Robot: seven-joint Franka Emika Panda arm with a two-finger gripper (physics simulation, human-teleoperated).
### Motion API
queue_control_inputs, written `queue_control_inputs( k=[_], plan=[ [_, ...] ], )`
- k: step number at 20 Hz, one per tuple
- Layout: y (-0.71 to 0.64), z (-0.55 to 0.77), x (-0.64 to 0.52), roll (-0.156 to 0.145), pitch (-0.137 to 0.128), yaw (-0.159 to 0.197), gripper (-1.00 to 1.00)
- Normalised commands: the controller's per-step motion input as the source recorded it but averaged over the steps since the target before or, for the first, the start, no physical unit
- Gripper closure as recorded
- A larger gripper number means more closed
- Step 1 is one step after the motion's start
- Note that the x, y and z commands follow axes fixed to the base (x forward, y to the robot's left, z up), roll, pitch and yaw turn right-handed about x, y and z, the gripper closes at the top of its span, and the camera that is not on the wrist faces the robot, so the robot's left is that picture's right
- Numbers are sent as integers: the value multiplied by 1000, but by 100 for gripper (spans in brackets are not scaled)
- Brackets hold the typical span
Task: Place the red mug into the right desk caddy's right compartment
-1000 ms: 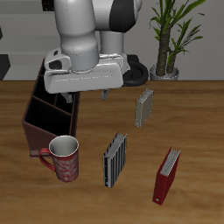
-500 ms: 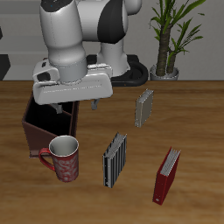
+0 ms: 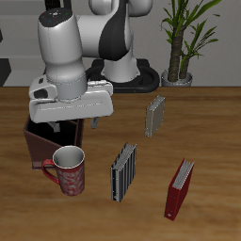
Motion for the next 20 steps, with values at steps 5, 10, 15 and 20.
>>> queue_control_inputs(
  k=[5, 10, 15, 20],
  plan=[
    [-53, -387, -58, -15, -20, -3, -100],
    [-19, -261, -8, -14, -2, -20, -100],
    [21, -157, 14, -9, 10, -35, -100],
    [76, -201, -95, 13, 14, -3, -100]
  ],
)
